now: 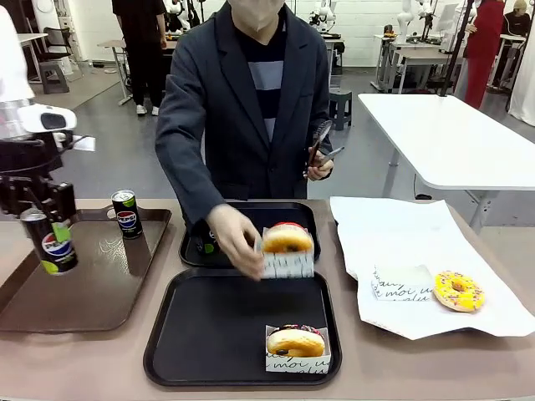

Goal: Set up donuts and drinks on trays.
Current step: Pick up one Pepsi coke from the Handle tray and place it on the Flat Tray without a Pepsi coke.

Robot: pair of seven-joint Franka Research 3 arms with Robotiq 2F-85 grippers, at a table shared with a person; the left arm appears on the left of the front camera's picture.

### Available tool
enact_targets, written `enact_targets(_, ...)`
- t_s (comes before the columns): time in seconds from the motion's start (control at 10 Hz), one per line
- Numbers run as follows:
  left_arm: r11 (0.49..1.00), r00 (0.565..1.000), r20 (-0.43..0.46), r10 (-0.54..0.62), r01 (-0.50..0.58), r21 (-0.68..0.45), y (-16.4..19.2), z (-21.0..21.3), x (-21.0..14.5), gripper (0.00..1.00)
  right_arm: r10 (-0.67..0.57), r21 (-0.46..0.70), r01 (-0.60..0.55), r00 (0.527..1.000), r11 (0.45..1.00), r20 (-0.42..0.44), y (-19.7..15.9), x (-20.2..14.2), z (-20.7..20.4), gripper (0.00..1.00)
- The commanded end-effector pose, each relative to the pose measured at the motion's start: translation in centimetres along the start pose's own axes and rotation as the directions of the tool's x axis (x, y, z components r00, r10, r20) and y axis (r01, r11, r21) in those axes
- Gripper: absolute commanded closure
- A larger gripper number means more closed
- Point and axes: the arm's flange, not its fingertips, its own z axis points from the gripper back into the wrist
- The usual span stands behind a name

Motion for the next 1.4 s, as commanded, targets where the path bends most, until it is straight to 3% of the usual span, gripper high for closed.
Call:
enact_targets(0.0, 0.981, 0.983, -0.005, -0.182, 0.181, 0.067, -5.6, -1.6, 1.1, 0.41, 0.017, 0.019, -0.018, 1.000, 1.000, 0.006, 0.0, 0.0, 0.0, 0.00)
enact_targets(0.3, 0.907, 0.915, -0.108, -0.388, 0.400, 0.129, -12.9, -4.8, 3.3, 0.41, 0.017, 0.019, -0.018, 1.000, 1.000, 0.006, 0.0, 0.0, 0.0, 0.00)
enact_targets(0.6, 0.845, 0.849, -0.108, -0.518, 0.527, 0.089, -16.5, -8.4, 4.3, 0.41, 0.017, 0.019, -0.018, 1.000, 1.000, 0.006, 0.0, 0.0, 0.0, 0.00)
enact_targets(1.0, 0.822, 0.824, 0.014, -0.566, 0.566, -0.065, -16.5, -9.2, 3.3, 0.41, 0.017, 0.019, -0.018, 1.000, 1.000, 0.006, 0.0, 0.0, 0.0, 0.00)
enact_targets(1.2, 0.794, 0.804, 0.003, -0.594, 0.588, -0.155, -15.5, -8.6, 1.5, 0.41, 0.017, 0.019, -0.018, 1.000, 1.000, 0.006, 0.0, 0.0, 0.0, 0.00)
enact_targets(1.3, 0.774, 0.780, -0.019, -0.625, 0.617, -0.144, -14.1, -5.6, -1.7, 0.41, 0.017, 0.019, -0.018, 1.000, 1.000, 0.006, 0.0, 0.0, 0.0, 0.00)
